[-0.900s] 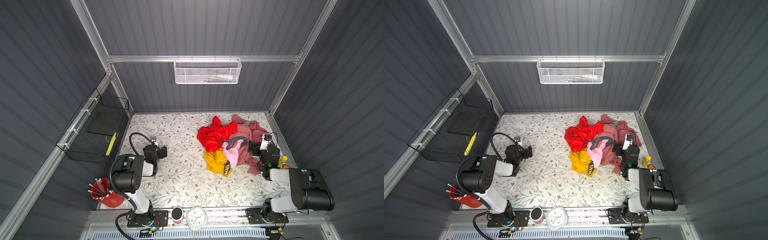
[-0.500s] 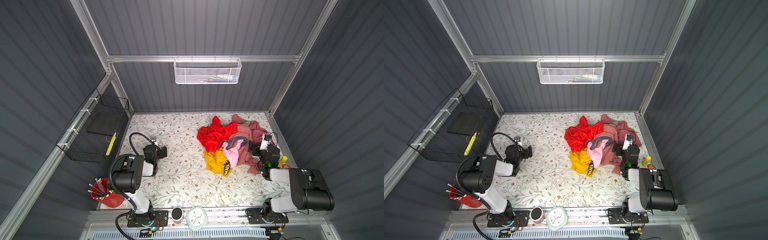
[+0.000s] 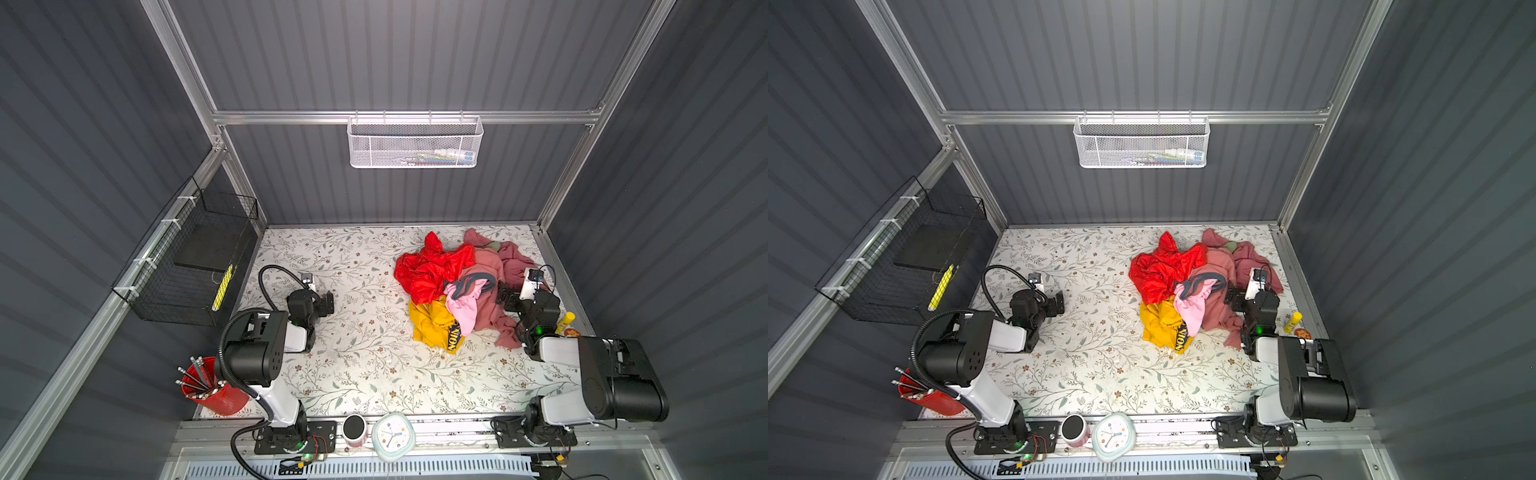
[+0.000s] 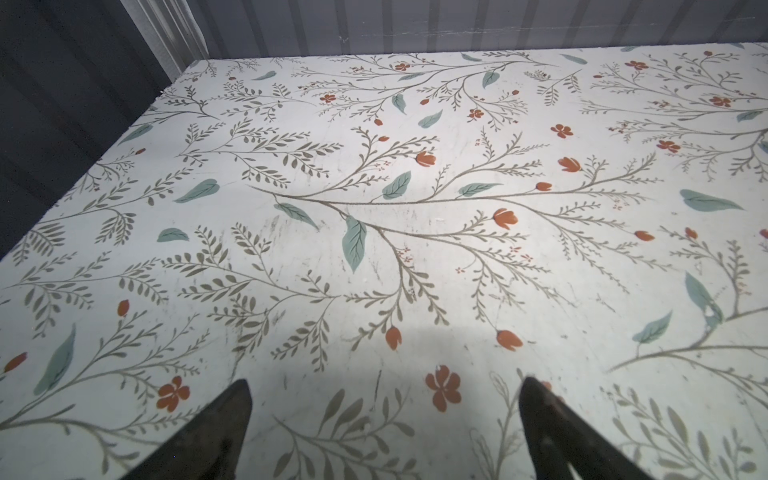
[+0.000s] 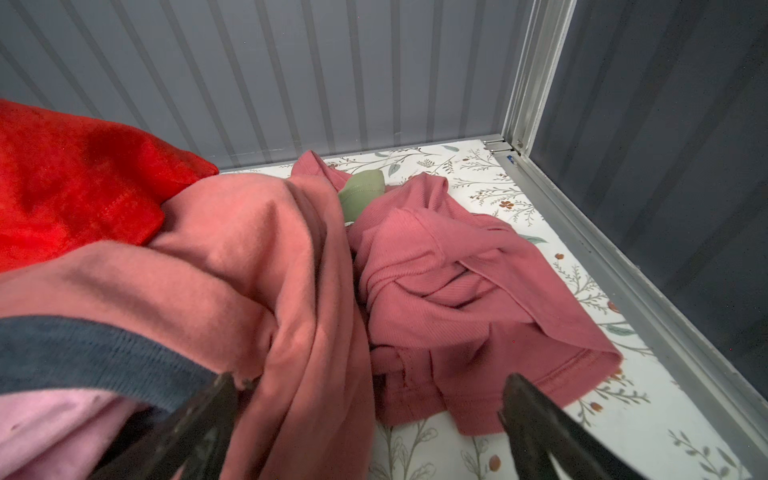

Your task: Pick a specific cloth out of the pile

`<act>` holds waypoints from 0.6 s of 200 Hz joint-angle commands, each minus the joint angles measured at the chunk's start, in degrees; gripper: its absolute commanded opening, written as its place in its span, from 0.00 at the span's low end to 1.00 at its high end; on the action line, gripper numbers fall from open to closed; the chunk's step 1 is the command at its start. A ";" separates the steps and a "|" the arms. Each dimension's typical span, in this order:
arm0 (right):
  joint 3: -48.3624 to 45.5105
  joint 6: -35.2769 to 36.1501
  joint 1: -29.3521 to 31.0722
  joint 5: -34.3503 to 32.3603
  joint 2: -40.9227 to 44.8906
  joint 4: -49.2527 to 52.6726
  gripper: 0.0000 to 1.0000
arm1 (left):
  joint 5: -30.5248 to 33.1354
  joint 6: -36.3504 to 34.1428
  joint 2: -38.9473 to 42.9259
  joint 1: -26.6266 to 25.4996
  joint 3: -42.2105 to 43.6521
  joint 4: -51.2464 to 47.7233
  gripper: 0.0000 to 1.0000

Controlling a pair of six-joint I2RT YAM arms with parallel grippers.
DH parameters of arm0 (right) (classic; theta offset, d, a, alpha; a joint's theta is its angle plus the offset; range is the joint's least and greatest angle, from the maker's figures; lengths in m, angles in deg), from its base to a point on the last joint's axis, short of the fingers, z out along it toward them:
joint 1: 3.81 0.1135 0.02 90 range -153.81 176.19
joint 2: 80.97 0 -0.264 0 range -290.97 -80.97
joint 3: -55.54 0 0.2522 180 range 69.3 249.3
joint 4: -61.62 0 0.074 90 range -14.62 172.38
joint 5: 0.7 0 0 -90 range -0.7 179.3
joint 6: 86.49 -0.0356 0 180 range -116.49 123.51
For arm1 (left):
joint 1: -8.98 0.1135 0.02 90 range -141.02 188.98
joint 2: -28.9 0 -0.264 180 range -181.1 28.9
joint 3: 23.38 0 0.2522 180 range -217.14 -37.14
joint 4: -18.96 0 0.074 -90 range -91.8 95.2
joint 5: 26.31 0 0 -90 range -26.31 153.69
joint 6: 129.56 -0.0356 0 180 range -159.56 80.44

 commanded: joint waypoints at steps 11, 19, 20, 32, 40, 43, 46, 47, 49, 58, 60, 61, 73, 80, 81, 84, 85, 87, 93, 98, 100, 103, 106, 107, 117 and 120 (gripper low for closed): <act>0.50 0.26 -0.12 0.46 -0.41 -0.48 0.99 | 0.61 -0.15 0.15 -0.08 -1.12 0.67 1.00; 0.38 0.04 -0.04 0.53 -0.21 -0.81 0.99 | 0.75 -0.21 0.23 -0.07 -1.01 1.10 1.00; 0.33 -0.03 -0.08 0.46 -0.20 -0.96 0.99 | 0.83 -0.21 0.24 -0.07 -1.02 1.19 1.00; 1.34 -0.79 -0.21 -1.11 2.75 3.30 0.99 | 1.51 -0.05 2.58 -0.11 -3.22 -4.85 1.00; 4.14 -2.44 -0.49 -1.91 6.94 12.82 0.99 | 1.40 0.38 5.01 -0.16 -7.86 -15.91 1.00; 5.80 -3.55 -0.88 -1.75 8.61 18.36 0.99 | 1.47 0.84 5.87 -0.16 -10.06 -20.61 1.00; 7.65 -4.80 -1.40 -1.28 10.07 23.58 0.99 | 1.81 1.51 6.54 -0.16 -12.22 -25.22 1.00; 8.23 -5.08 -1.55 -0.88 10.52 25.21 0.99 | 1.93 1.83 6.73 -0.21 -12.91 -26.60 1.00; 9.46 -5.65 -1.91 -0.10 11.30 28.32 0.99 | 2.02 2.52 7.02 -0.17 -14.24 -29.02 1.00; 13.42 -6.87 -2.66 2.94 14.11 38.05 0.99 | 1.78 5.22 7.97 -0.15 -19.28 -37.30 1.00; 13.85 -6.89 -2.67 3.36 14.64 39.55 0.99 | 1.43 5.52 8.15 -0.16 -20.07 -38.79 1.00; 14.19 -6.92 -2.67 3.64 14.92 40.27 0.99 | 1.17 5.68 8.23 -0.20 -20.44 -39.36 1.00; 16.44 -8.10 -2.64 7.65 18.10 46.06 0.99 | -1.46 7.80 9.08 -0.31 -22.70 -42.35 1.00; 17.22 -9.75 -2.58 9.37 20.23 48.30 0.99 | -1.98 9.10 9.53 -0.54 -22.95 -42.16 1.00; 17.32 -10.06 -2.54 9.54 20.66 48.56 0.99 | -1.98 9.28 9.54 -0.57 -22.98 -42.10 1.00; 17.52 -11.22 -2.57 9.98 21.51 49.34 0.99 | -1.99 9.80 9.67 -0.74 -22.92 -41.98 1.00; 17.65 -11.54 -2.57 10.15 21.74 49.56 0.99 | -1.99 9.98 9.70 -0.85 -22.92 -41.92 1.00; 17.72 -12.27 -2.51 10.39 22.19 49.94 0.99 | -1.99 10.29 9.72 -0.97 -22.98 -41.88 1.00; 18.08 -14.34 -2.51 10.99 23.51 51.07 0.98 | -2.24 11.02 9.66 -1.30 -23.27 -41.98 1.00; 18.27 -15.80 -2.42 11.67 24.34 51.81 0.98 | -2.33 11.71 9.56 -1.70 -23.64 -42.30 1.00; 18.29 -16.48 -2.32 11.90 24.75 51.98 0.97 | -2.36 11.95 9.38 -1.91 -23.78 -42.52 1.00; 18.41 -17.39 -2.19 12.16 25.23 52.19 0.97 | -2.39 12.30 9.27 -2.24 -23.99 -42.80 1.00; 18.39 -18.18 -1.94 12.40 25.70 52.50 0.96 | -2.35 12.66 9.07 -2.63 -24.31 -43.05 1.00; 18.44 -18.50 -1.82 12.42 25.85 52.55 0.96 | -2.35 12.72 9.00 -2.80 -24.36 -43.20 1.00; 18.65 -20.91 -0.62 12.64 27.12 53.33 0.94 | -2.34 13.23 8.27 -4.53 -25.23 -44.18 1.00; 18.72 -21.34 -0.04 12.68 27.40 53.71 0.93 | -2.34 13.21 8.02 -5.19 -25.33 -44.37 1.00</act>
